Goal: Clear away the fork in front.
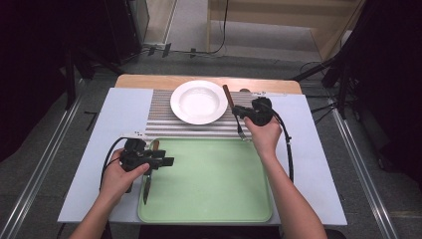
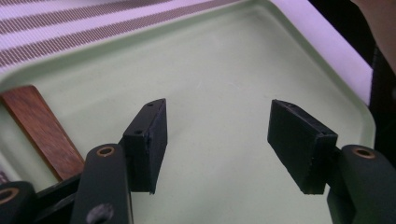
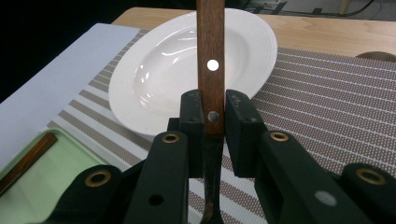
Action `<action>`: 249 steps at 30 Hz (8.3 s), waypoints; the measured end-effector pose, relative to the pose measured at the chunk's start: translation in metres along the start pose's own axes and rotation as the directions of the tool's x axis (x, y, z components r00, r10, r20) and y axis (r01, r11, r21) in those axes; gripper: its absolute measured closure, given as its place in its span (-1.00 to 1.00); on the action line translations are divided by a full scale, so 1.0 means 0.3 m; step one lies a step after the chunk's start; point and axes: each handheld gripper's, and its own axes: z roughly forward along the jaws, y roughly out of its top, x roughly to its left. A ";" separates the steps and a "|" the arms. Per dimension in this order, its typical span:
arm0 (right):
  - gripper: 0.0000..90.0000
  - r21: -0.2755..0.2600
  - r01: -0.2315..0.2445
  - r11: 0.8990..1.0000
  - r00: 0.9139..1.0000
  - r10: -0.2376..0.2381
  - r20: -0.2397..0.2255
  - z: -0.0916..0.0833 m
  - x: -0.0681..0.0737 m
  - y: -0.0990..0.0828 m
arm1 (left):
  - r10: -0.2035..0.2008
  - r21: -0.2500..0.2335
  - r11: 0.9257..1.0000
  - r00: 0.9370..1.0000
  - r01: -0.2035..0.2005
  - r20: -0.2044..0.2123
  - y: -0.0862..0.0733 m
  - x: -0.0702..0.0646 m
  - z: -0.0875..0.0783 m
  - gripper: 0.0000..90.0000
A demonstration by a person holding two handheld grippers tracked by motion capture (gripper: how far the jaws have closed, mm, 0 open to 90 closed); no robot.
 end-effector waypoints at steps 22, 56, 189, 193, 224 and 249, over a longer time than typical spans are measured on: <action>0.70 -0.010 0.044 0.999 0.997 -0.045 -0.065 -0.077 0.111 -0.079 | 0.025 -0.027 0.999 0.999 -0.025 0.020 0.157 -0.030 0.014 -0.18; 0.70 -0.037 0.055 0.998 0.991 -0.059 -0.120 -0.061 0.236 -0.214 | 0.007 -0.053 0.999 0.999 -0.005 0.031 0.299 -0.062 0.092 -0.25; -0.03 -0.014 0.154 0.988 0.948 -0.152 -0.280 -0.096 0.284 -0.157 | -0.050 -0.010 0.999 0.987 0.052 0.156 0.392 -0.135 0.010 0.75; -0.03 -0.013 0.137 0.990 0.952 -0.136 -0.274 -0.122 0.253 -0.168 | -0.041 -0.017 0.999 0.987 0.044 0.155 0.380 -0.136 0.003 0.75; -0.15 0.028 0.125 0.992 0.966 -0.115 -0.230 -0.221 0.123 -0.261 | -0.067 0.015 0.998 0.982 0.065 0.175 0.290 -0.105 -0.092 0.75; -0.18 0.062 0.087 0.994 0.975 -0.073 -0.208 -0.301 0.096 -0.342 | -0.135 0.073 0.989 0.986 0.128 0.097 0.133 -0.026 -0.163 0.75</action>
